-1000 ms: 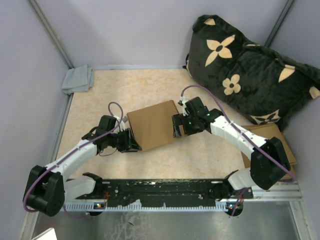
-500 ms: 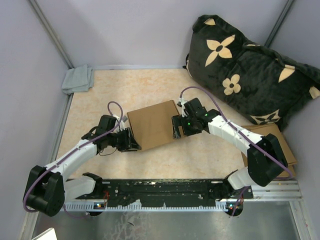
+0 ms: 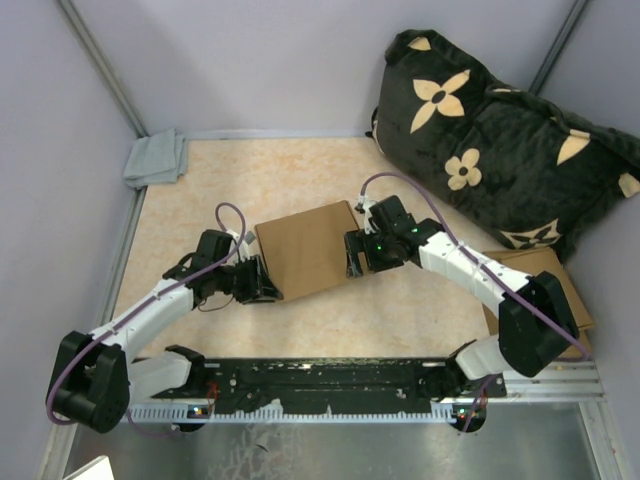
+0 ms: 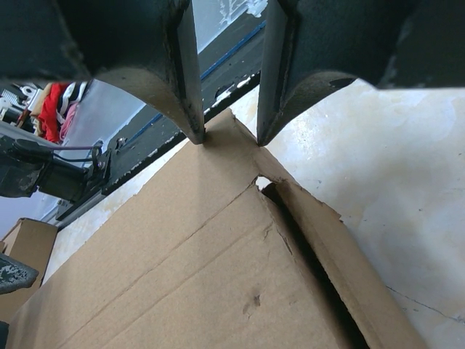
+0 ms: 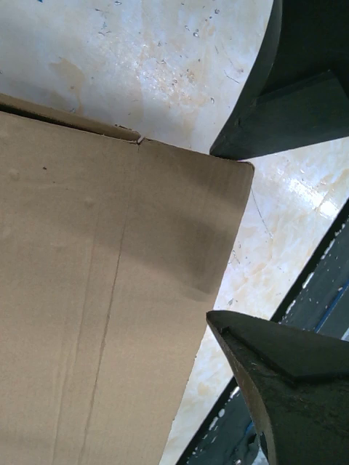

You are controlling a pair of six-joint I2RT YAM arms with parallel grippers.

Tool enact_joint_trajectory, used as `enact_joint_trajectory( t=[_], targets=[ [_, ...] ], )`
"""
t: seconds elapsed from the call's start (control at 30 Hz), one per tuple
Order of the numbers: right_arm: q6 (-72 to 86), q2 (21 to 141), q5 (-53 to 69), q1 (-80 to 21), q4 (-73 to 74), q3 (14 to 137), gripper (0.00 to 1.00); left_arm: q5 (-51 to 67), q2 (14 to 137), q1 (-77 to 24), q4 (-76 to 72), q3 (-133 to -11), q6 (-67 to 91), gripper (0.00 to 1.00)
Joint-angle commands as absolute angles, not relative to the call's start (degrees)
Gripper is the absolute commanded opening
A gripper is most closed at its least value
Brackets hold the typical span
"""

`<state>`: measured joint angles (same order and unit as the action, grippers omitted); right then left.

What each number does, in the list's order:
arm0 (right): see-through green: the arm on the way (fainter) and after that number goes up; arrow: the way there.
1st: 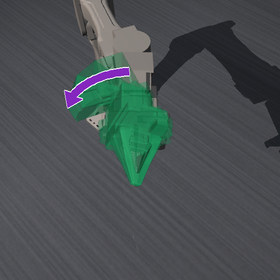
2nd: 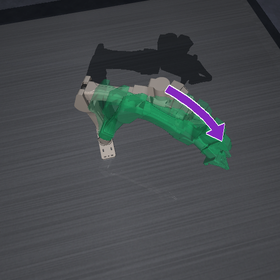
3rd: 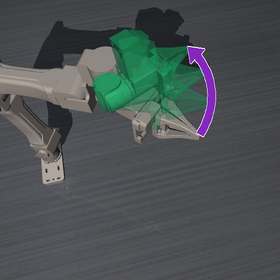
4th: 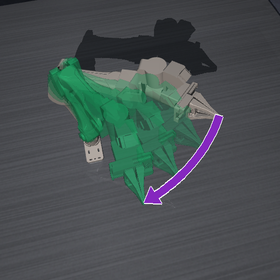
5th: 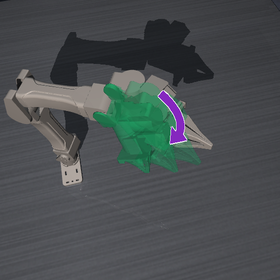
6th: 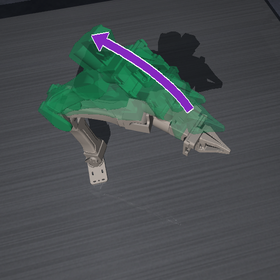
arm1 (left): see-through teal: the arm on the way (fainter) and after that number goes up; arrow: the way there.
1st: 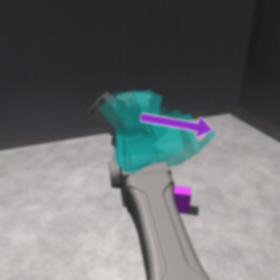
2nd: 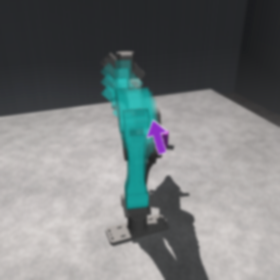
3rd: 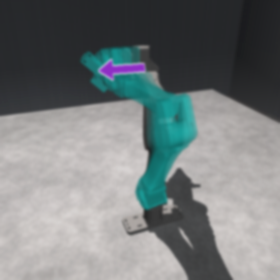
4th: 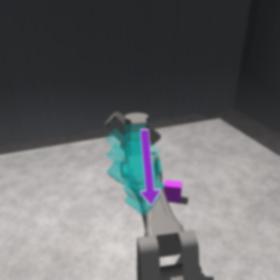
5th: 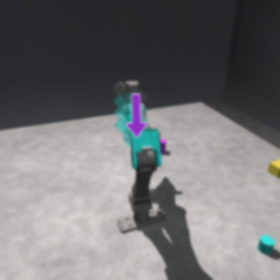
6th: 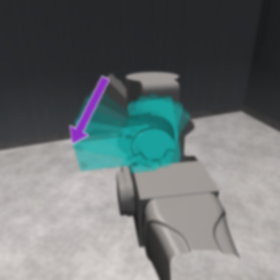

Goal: Fold the paper box

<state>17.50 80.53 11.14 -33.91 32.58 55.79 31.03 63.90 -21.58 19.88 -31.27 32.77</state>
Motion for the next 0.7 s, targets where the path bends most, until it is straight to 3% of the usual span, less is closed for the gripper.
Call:
enact_joint_trajectory(
  t=[0.0,0.67],
  targets=[
    [16.8,78.7,12.6,-34.3,31.1,56.3,0.83,31.9,63.3,-21.4,18.2,-32.3,32.9,0.41],
    [17.7,83.5,6.1,-34.3,22.6,51.7,0.76,29.3,65.1,-21.4,17.9,-31.7,32.0,0.4]
  ],
)
